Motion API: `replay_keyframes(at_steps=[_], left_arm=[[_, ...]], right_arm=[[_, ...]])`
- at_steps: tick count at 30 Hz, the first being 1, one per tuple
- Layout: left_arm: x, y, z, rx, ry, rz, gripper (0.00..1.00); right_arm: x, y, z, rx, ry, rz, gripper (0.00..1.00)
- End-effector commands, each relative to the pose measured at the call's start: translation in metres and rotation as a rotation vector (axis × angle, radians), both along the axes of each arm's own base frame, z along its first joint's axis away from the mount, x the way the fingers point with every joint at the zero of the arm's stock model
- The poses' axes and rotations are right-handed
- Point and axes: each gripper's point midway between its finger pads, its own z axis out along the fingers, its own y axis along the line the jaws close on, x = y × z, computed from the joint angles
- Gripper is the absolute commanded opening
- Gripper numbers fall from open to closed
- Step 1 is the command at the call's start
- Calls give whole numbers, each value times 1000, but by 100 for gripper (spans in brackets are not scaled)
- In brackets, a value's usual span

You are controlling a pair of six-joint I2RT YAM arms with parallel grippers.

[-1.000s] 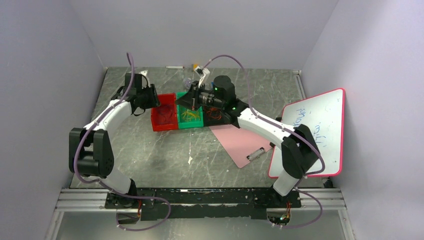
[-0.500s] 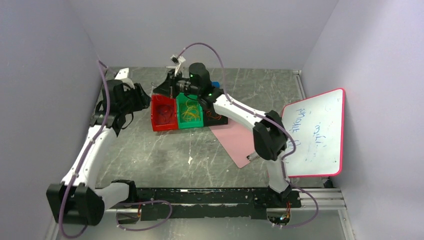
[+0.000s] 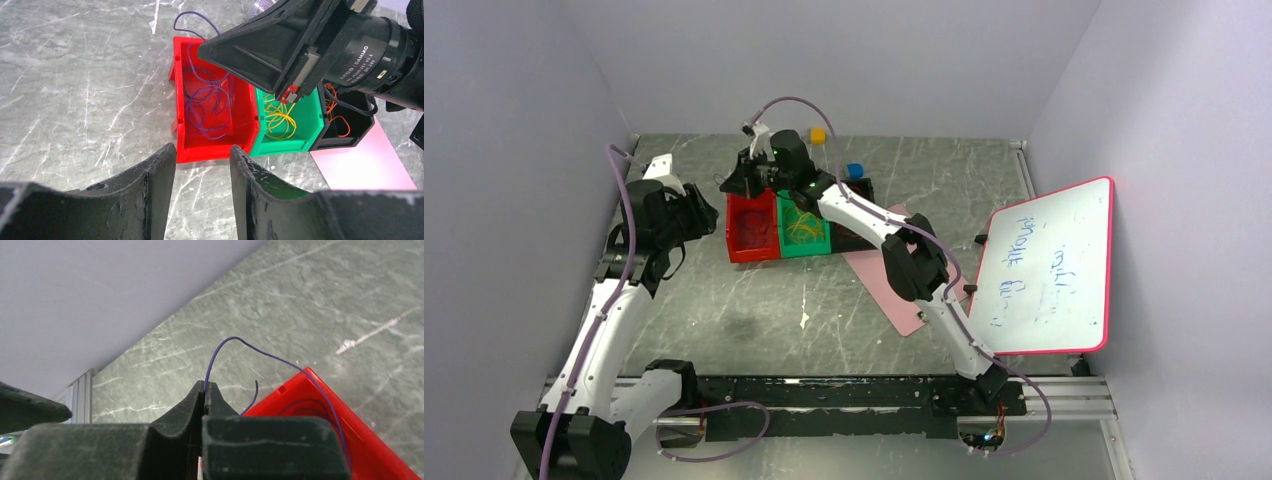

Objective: Untangle the cables

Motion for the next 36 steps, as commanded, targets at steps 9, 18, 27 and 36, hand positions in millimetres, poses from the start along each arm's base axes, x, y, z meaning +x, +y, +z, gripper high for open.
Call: replay_keyframes(at_steps=[9, 18, 27, 36], left_arm=[[-3, 9, -6, 23, 14, 36, 48], [-5, 9, -13, 17, 26, 36, 47], [-5, 7, -15, 14, 35, 28, 47], [-10, 3, -24, -7, 60, 17, 46]], right_arm=[[4, -39, -53, -181, 10, -205, 0], [-10, -64, -60, -321, -43, -300, 0], [-16, -62, -72, -409, -84, -312, 0], [-9, -47, -105, -472, -56, -294, 0]])
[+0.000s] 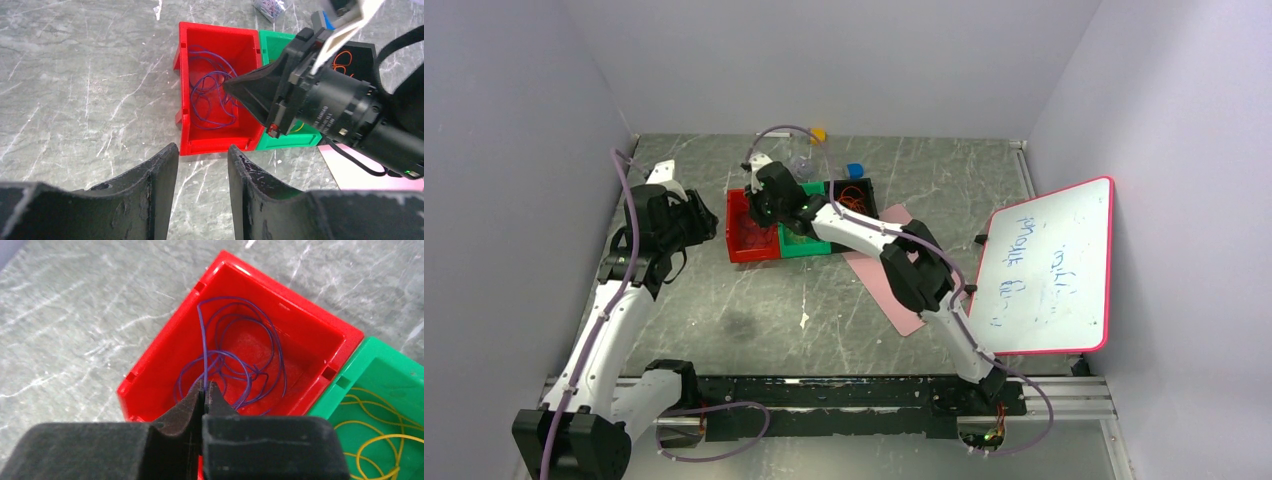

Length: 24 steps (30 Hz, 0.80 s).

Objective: Untangle the cables

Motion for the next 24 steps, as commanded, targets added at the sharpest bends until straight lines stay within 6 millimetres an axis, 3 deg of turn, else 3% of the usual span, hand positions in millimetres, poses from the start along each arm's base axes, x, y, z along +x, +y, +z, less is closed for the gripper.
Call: replay_keyframes(at_steps=[1, 8, 14, 19, 24], left_arm=[[-5, 0, -9, -19, 21, 2, 46], [-4, -3, -17, -23, 46, -10, 46], [-2, -5, -21, -28, 62, -21, 49], [0, -8, -20, -33, 69, -36, 52], [3, -12, -20, -38, 68, -63, 54]], right_arm=[[-1, 6, -17, -41, 17, 24, 0], [-6, 21, -13, -25, 9, 76, 6], [-9, 15, 25, 31, -42, 75, 29], [-13, -2, 60, 63, -97, 39, 44], [-22, -23, 88, 87, -131, 4, 53]])
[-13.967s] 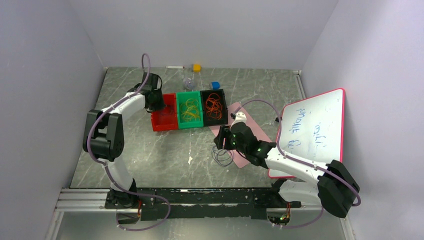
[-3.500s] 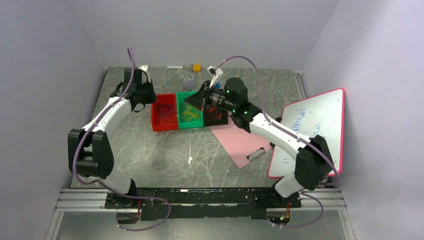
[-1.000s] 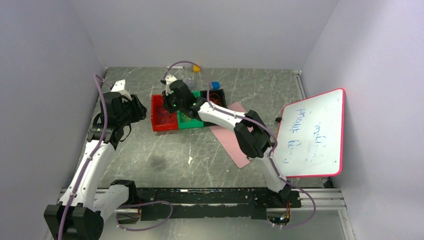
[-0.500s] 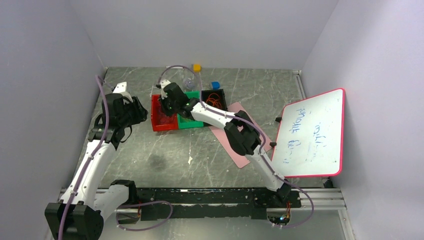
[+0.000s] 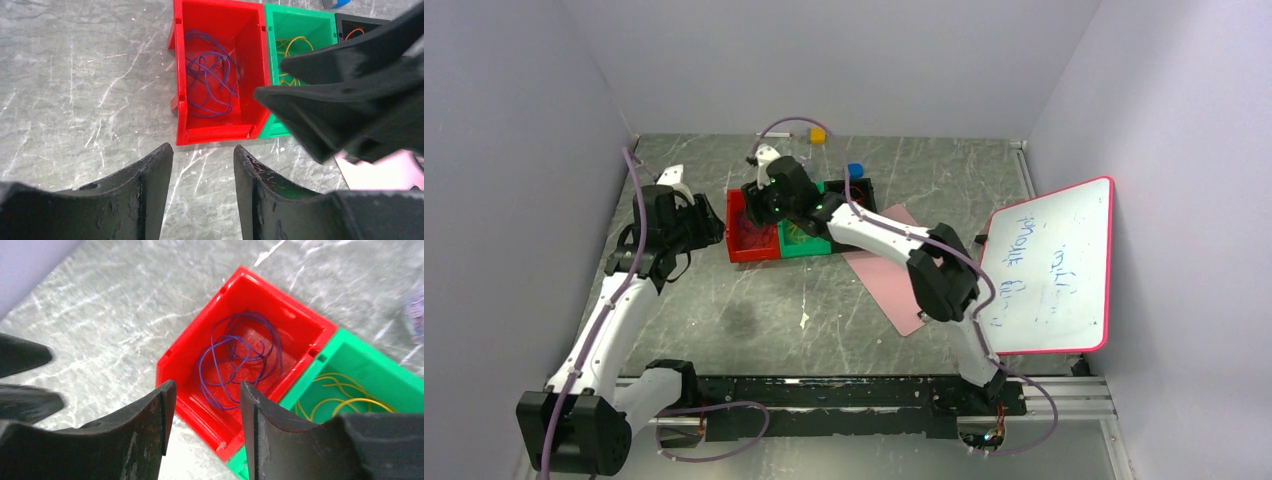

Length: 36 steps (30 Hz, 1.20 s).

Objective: Untangle the cables

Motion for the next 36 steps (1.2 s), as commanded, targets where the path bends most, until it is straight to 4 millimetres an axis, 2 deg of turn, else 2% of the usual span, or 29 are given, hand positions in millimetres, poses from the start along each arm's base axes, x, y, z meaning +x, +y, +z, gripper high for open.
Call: replay_keyframes(at_steps=[1, 3, 7, 9, 10, 11, 12, 13, 15, 18, 20, 22, 23, 27, 28, 32, 36], left_arm=[[3, -9, 6, -27, -11, -53, 53], [5, -12, 4, -30, -3, -73, 52], [8, -15, 2, -37, 8, -90, 51], [9, -16, 11, -36, -15, -96, 48], [8, -14, 24, -32, -52, -89, 46], [7, -13, 40, -28, -106, -85, 47], [4, -10, 57, -19, -170, -75, 49], [1, -6, 74, -11, -235, -61, 51], [-7, 2, 102, 12, -349, -26, 55], [-23, 11, 125, 38, -429, 8, 57], [-31, 11, 128, 42, -435, 5, 57], [-37, 9, 124, 33, -433, -4, 57], [-40, 9, 121, 26, -433, -6, 59], [-49, 8, 95, -24, -371, 21, 64], [-51, 9, 90, -30, -356, 33, 66], [-61, 13, 72, -65, -315, 81, 96], [-68, 18, 64, -61, -287, 117, 100]], right_arm=[[-2, -14, 59, 89, -99, -41, 54], [-10, -27, 70, 104, -104, -56, 55], [-27, -61, 78, 104, -110, -106, 55], [-34, -84, 87, 99, -123, -157, 56], [-38, -101, 105, 115, -150, -204, 56], [-41, -119, 114, 118, -166, -255, 56], [-45, -138, 114, 101, -170, -306, 56], [-48, -157, 129, 110, -197, -362, 56], [-57, -198, 140, 93, -233, -471, 57], [-75, -252, 161, 114, -280, -604, 66], [-88, -282, 165, 127, -288, -673, 70], [-100, -308, 156, 132, -286, -729, 77], [-106, -319, 152, 139, -286, -751, 85], [-127, -354, 122, 110, -260, -815, 99], [-132, -361, 116, 109, -252, -827, 100], [-145, -377, 89, 73, -212, -850, 100], [-150, -388, 72, 16, -178, -887, 100]])
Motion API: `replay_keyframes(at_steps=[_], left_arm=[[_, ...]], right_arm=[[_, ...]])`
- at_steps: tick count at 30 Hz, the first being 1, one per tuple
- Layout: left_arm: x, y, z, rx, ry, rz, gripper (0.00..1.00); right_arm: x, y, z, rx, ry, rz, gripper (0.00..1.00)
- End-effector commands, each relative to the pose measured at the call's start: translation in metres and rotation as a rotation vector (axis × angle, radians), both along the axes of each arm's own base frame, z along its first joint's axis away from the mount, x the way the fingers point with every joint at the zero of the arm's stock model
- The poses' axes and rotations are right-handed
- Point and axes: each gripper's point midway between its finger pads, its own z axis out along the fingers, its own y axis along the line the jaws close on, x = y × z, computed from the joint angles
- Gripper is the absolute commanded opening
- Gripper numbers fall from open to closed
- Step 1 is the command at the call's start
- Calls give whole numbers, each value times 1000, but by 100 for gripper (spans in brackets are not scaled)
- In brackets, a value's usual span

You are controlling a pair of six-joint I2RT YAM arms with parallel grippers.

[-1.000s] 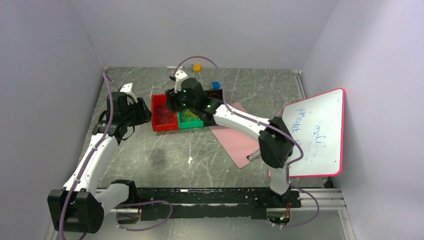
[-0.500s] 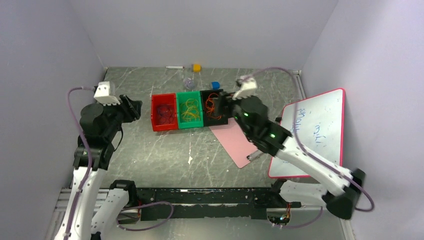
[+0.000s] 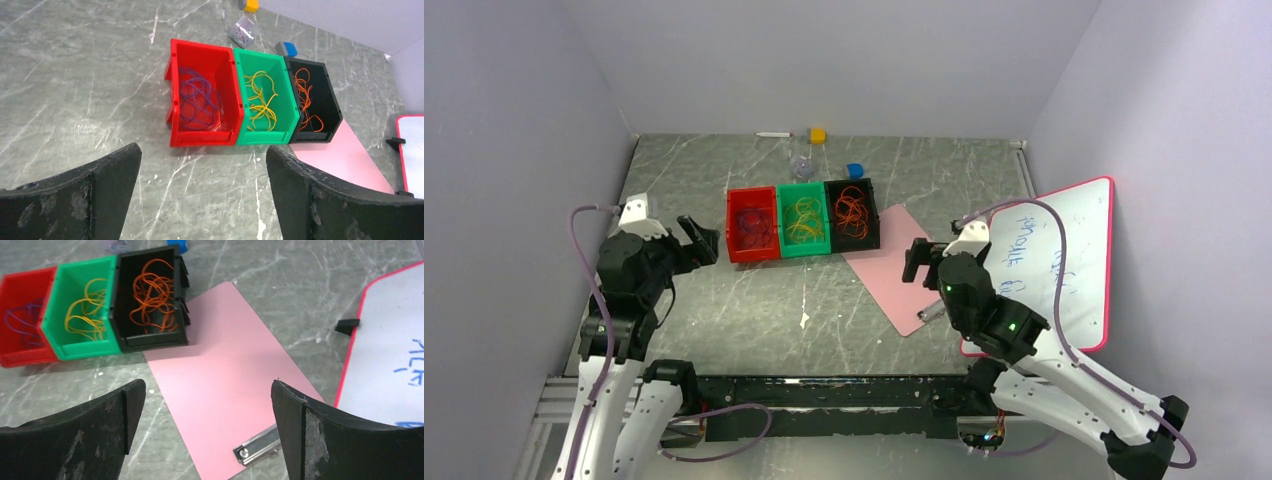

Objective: Untangle the cables

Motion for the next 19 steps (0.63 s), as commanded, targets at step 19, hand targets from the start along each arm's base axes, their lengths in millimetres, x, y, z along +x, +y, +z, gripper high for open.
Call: replay_keyframes(at_steps=[19], left_arm=[[-11, 20, -1, -29, -12, 127, 100]], right_arm=[[-10, 4, -8, 33, 46, 39, 100]])
